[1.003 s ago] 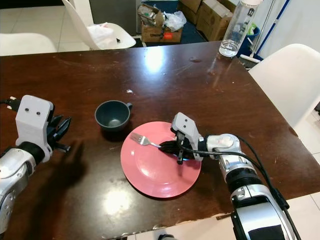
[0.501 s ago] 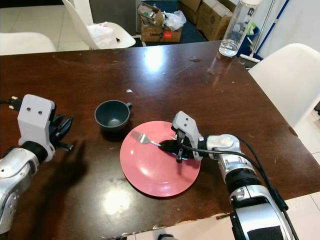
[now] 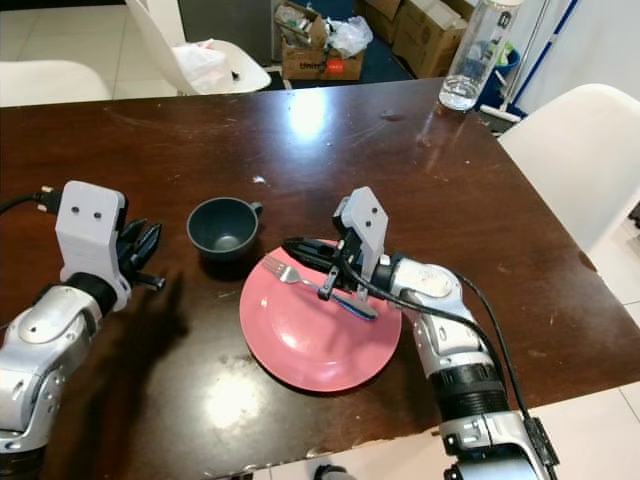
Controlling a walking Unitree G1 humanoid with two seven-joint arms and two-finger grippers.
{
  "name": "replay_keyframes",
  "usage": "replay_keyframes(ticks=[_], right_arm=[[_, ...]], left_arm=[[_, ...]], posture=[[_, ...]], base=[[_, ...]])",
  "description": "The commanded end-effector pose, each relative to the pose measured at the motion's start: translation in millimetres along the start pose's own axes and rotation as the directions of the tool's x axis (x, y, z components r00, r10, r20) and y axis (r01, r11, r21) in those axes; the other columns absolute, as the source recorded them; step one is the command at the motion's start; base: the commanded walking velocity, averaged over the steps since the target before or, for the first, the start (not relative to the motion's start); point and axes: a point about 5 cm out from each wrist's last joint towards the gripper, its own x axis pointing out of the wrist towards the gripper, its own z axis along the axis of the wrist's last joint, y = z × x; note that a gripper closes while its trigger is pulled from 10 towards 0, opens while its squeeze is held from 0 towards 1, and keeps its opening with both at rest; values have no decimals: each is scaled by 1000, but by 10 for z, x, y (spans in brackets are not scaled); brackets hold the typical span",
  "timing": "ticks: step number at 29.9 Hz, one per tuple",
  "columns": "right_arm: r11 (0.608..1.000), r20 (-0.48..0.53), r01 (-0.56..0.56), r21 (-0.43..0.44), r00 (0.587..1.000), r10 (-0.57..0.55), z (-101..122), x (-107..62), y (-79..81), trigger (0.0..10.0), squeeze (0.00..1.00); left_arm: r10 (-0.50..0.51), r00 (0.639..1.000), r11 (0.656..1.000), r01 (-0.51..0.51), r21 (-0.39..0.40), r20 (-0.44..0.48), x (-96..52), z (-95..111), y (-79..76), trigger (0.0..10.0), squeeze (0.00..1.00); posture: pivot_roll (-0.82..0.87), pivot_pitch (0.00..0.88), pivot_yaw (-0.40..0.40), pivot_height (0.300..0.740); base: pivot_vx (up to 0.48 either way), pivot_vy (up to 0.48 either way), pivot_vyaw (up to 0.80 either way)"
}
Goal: Setting the table
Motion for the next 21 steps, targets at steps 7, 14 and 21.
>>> replay_keyframes(ticks=[7, 14, 21], right_arm=[[996, -159, 80, 34, 985, -73, -292, -173, -111, 10000, 1000], [998, -204, 23, 54, 979, -12, -329, -165, -99, 10000, 1000], [1000, -267, -5, 22, 964, 11, -372, -122, -183, 10000, 0]], left_arm=[[18, 1000, 1000, -18, 7, -14, -5, -54, 40, 10000, 0], [26, 1000, 1000, -26, 13, -16, -29, -61, 65, 10000, 0], [34, 999, 999, -33, 33, -24, -75, -60, 128, 10000, 0]], posture=[[12, 143, 33, 740], [31, 156, 36, 740], [58, 162, 46, 740]], base=[[0, 0, 0], [0, 0, 0], [0, 0, 0]])
